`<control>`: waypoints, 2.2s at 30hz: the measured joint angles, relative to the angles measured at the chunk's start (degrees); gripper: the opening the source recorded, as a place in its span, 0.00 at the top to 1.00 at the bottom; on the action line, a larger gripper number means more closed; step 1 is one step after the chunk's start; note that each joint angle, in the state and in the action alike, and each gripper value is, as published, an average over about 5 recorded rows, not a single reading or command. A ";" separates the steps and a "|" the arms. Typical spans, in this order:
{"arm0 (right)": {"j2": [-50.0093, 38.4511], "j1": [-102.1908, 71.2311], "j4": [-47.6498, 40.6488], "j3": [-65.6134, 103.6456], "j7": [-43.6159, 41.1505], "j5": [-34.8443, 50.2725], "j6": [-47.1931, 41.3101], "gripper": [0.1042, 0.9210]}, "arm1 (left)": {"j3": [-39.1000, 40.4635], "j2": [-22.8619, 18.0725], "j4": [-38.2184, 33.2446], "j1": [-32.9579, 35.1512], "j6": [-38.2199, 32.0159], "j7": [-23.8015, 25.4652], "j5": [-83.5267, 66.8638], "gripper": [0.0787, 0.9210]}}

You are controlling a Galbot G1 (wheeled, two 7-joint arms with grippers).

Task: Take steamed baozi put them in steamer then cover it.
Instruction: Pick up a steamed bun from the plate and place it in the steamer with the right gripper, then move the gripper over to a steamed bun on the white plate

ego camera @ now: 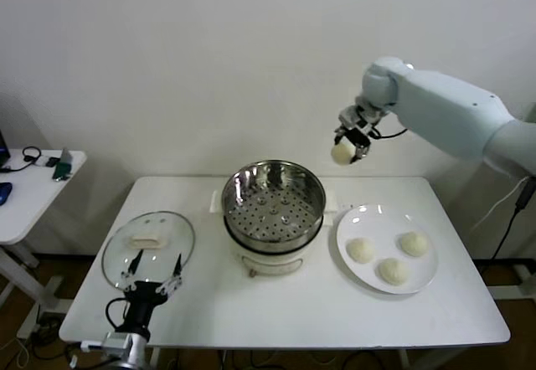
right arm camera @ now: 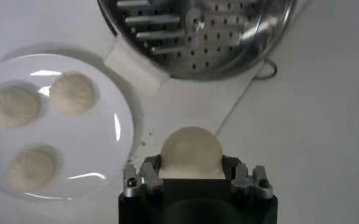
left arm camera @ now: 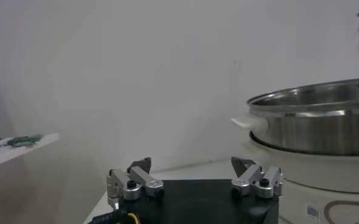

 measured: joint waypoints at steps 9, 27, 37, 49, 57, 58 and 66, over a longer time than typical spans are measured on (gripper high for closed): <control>7.24 -2.56 0.39 0.37 1.01 -7.52 5.05 0.31 | 0.56 -0.05 -0.70 0.58 0.20 -0.91 -0.07 0.12; 16.67 -13.11 -7.40 4.60 3.10 -20.95 12.13 0.30 | 0.01 0.28 -0.89 1.49 0.00 -2.40 -0.80 0.12; 17.68 -15.11 -8.35 6.11 3.31 -25.08 13.43 0.16 | 0.07 0.21 -0.74 1.45 0.07 -2.64 -0.85 0.12; 13.69 -11.74 -3.59 6.78 1.37 -21.97 13.46 0.12 | -0.18 0.14 -1.28 1.76 0.13 -2.71 -0.80 0.12; 4.66 -3.75 2.81 2.10 -0.04 -7.46 6.90 0.12 | 0.11 0.46 -1.65 1.58 0.24 -2.70 -0.59 0.12; 3.20 -2.80 3.57 1.23 -0.11 -5.13 5.65 0.12 | 0.11 0.52 -1.70 1.58 0.24 -2.70 -0.59 0.12; -9.47 0.56 9.46 -4.65 1.68 10.37 -6.45 0.12 | 0.21 0.57 -1.65 1.46 0.21 -2.68 -0.61 0.12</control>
